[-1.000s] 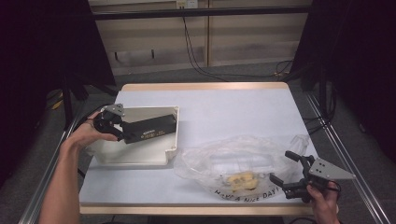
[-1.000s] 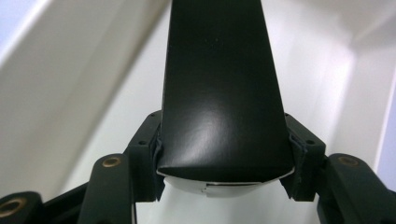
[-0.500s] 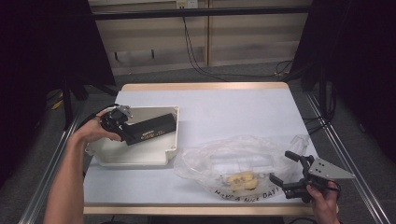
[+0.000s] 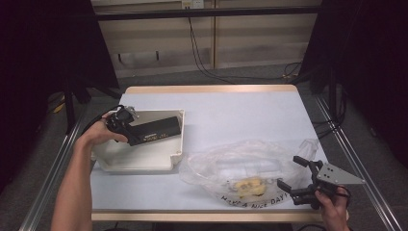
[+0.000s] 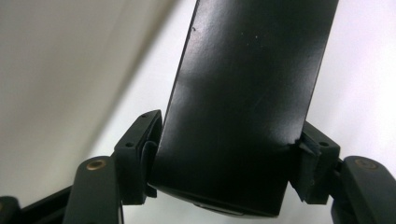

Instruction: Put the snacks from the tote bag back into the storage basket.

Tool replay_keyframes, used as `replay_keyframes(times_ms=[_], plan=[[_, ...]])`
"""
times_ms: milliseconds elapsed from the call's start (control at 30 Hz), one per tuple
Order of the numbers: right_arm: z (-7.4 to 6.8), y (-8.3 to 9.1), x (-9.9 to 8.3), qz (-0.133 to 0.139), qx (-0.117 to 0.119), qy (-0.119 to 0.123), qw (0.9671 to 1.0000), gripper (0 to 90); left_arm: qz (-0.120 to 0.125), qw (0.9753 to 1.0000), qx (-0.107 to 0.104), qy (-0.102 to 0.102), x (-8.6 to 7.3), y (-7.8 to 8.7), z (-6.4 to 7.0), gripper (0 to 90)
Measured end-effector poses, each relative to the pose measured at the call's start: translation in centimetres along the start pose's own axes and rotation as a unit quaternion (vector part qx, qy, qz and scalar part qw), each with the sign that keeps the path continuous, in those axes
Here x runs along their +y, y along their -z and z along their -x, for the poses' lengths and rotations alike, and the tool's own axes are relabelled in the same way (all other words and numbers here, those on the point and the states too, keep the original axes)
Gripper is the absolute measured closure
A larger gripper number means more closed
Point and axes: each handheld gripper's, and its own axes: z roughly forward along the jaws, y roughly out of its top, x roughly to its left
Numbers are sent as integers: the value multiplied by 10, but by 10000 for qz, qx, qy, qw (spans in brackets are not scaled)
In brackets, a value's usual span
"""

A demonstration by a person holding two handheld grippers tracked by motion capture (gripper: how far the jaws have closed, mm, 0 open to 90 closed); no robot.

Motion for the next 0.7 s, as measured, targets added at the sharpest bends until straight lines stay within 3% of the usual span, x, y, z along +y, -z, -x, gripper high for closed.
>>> replay_keyframes(times_ms=[267,433,567,600,700], plan=[[0,0,0,-11,14,-6,10000,0,-15,9998,70,181,7,-6,-3,307],[0,0,0,-11,15,-13,10000,0,139,9994,64,314,4,-8,-2,289],[0,0,0,-12,13,5,10000,0,248,9990,182,338,3,-7,0,268],[-1,0,0,-14,18,-2,10000,0,291,9984,278,388,2,-5,0,256],[0,0,0,-3,-1,-13,10000,0,475,9970,199,578,-3,-2,-1,195]])
